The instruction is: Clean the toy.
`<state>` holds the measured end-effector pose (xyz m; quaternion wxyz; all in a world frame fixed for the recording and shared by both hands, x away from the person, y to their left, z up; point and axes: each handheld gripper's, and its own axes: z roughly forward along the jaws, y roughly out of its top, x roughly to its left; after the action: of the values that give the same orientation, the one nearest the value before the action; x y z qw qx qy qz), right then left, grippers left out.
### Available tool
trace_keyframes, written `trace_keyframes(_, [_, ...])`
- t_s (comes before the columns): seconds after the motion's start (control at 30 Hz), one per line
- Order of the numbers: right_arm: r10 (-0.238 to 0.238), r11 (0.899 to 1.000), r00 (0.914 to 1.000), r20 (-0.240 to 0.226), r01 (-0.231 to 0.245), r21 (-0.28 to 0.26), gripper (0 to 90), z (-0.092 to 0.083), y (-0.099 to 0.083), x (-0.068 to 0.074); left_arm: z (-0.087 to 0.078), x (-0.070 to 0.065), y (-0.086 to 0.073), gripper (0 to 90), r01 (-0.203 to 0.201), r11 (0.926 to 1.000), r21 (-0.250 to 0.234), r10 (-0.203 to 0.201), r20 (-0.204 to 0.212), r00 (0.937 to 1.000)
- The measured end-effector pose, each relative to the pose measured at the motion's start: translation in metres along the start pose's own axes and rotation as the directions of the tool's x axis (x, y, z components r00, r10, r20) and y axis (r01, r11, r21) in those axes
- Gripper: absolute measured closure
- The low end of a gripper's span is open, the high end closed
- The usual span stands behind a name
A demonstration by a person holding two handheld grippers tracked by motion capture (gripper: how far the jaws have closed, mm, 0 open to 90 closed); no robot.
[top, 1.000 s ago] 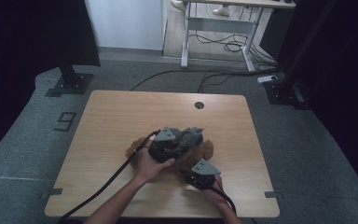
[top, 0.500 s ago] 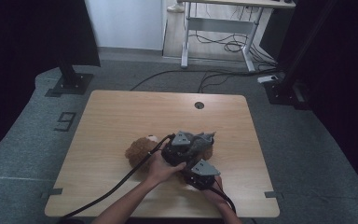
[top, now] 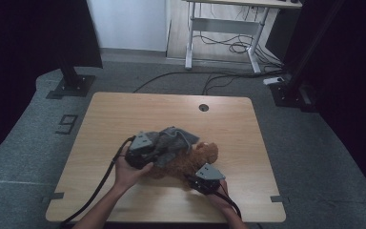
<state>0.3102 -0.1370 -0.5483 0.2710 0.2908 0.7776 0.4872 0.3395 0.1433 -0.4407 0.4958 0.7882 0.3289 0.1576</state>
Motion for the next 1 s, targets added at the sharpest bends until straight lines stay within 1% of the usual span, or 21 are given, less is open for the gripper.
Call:
trace_keyframes(0.07, [0.000,1.000,1.0000,0.000,0.000,0.000,51.1,0.000,0.000,0.000,-0.012,0.005,-0.003,78.5,0.007,0.9993,-0.038,-0.008,-0.024,0.9997])
trace_keyframes(0.13, [0.001,1.000,1.0000,-0.001,-0.001,0.000,51.0,0.000,0.000,0.000,-0.023,0.011,-0.003,78.4,0.010,0.9975,-0.070,-0.014,-0.058,0.9982])
trace_keyframes(0.23, [0.003,1.000,1.0000,-0.001,-0.003,0.000,51.1,-0.001,0.000,-0.001,-0.032,0.023,-0.002,78.3,0.035,0.9959,-0.083,-0.042,-0.085,0.9955])
trace_keyframes(0.3, [0.004,1.000,1.0000,-0.001,-0.004,0.000,51.0,-0.001,-0.001,-0.001,-0.033,0.028,-0.005,78.3,0.046,0.9962,-0.073,-0.053,-0.096,0.9940])
trace_keyframes(0.33, [0.001,1.000,1.0000,-0.001,-0.001,0.000,51.0,-0.001,-0.001,-0.001,-0.031,0.030,-0.007,78.3,0.050,0.9969,-0.060,-0.056,-0.094,0.9941])
trace_keyframes(0.4, [0.000,1.000,1.0000,-0.001,0.000,0.001,51.0,-0.001,-0.001,-0.001,-0.023,0.030,-0.014,78.1,0.045,0.9989,-0.010,-0.045,-0.086,0.9952])
trace_keyframes(0.47, [-0.010,1.000,1.0000,-0.002,0.010,0.002,50.7,-0.001,-0.001,0.000,-0.016,0.031,-0.022,78.2,0.049,0.9985,0.023,-0.047,-0.071,0.9964])
trace_keyframes(0.57, [-0.036,0.999,0.9993,-0.001,0.036,0.007,49.8,-0.003,-0.002,0.002,-0.015,0.035,-0.030,78.4,0.079,0.9967,0.022,-0.078,-0.030,0.9965])
trace_keyframes(0.6, [-0.040,0.999,0.9992,-0.004,0.040,0.010,49.0,-0.004,-0.002,0.003,-0.015,0.034,-0.033,78.5,0.078,0.9967,0.023,-0.078,-0.028,0.9966])
trace_keyframes(0.67, [-0.031,0.999,0.9993,-0.020,0.031,0.018,44.5,-0.005,-0.002,0.002,-0.015,0.030,-0.038,78.6,0.058,0.9980,0.027,-0.057,-0.038,0.9977])
trace_keyframes(0.73, [-0.010,1.000,0.9991,-0.042,0.011,0.026,35.7,-0.006,-0.001,0.001,-0.017,0.026,-0.042,78.7,0.041,0.9989,0.024,-0.040,-0.044,0.9982])
trace_keyframes(0.8, [0.027,0.999,0.9971,-0.071,-0.025,0.028,28.2,-0.009,-0.002,-0.002,-0.019,0.023,-0.046,78.8,0.035,0.9993,0.015,-0.034,-0.040,0.9986])
trace_keyframes(0.83, [0.058,0.998,0.9943,-0.090,-0.056,0.027,24.6,-0.012,-0.002,-0.005,-0.020,0.022,-0.048,78.8,0.029,0.9995,0.013,-0.029,-0.039,0.9988])
trace_keyframes(0.9, [0.125,0.992,0.9833,-0.132,-0.124,0.016,21.3,-0.017,-0.002,-0.010,-0.021,0.020,-0.052,78.8,0.027,0.9996,0.007,-0.027,-0.037,0.9989])
trace_keyframes(0.93, [0.150,0.989,0.9775,-0.148,-0.150,0.011,20.2,-0.020,-0.003,-0.012,-0.022,0.019,-0.053,78.8,0.027,0.9996,0.007,-0.027,-0.034,0.9991])
trace_keyframes(1.0, [0.204,0.977,0.9623,-0.179,-0.210,-0.015,19.5,-0.025,-0.003,-0.016,-0.024,0.018,-0.055,78.8,0.024,0.9997,0.005,-0.024,-0.030,0.9993])
